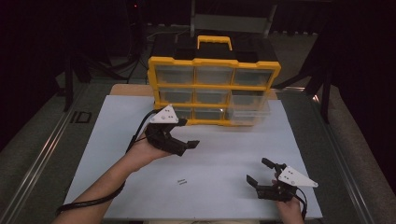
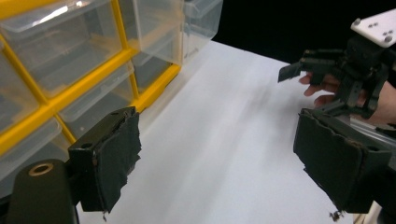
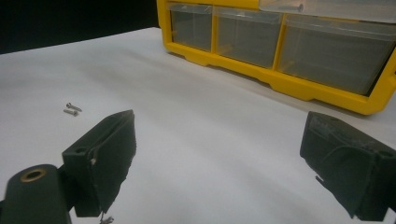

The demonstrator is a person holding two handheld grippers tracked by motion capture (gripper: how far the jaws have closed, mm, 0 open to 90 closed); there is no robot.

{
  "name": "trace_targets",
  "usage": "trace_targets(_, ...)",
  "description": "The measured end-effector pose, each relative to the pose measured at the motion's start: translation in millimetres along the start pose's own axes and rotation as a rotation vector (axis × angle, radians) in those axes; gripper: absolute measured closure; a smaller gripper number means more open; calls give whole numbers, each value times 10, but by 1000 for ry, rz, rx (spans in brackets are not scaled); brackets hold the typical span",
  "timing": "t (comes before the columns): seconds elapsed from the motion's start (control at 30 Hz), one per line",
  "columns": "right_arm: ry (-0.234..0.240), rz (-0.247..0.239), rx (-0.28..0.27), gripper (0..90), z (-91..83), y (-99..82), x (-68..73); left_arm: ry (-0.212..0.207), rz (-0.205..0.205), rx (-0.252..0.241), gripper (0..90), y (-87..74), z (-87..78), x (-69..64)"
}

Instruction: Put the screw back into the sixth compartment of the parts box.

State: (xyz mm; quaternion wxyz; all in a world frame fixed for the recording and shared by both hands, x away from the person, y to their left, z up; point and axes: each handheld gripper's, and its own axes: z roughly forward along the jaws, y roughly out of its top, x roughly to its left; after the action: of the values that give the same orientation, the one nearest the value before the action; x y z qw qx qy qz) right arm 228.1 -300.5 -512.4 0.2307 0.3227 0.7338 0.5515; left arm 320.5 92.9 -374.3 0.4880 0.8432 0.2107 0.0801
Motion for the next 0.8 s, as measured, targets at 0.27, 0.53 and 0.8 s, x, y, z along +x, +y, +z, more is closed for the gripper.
trace_targets(0.27, 3, 0, 1, 106, 2, -2, 3, -1, 9, 7, 153, -262, 22, -95)
trace_targets(0.53, 7, -4, 7, 105, 9, -4, 10, -8, 18, 26, 159, -507, 51, -147)
trace_targets(0.8, 6, -2, 10, 106, 13, -5, 18, -22, 4, 55, 164, -755, 99, -199)
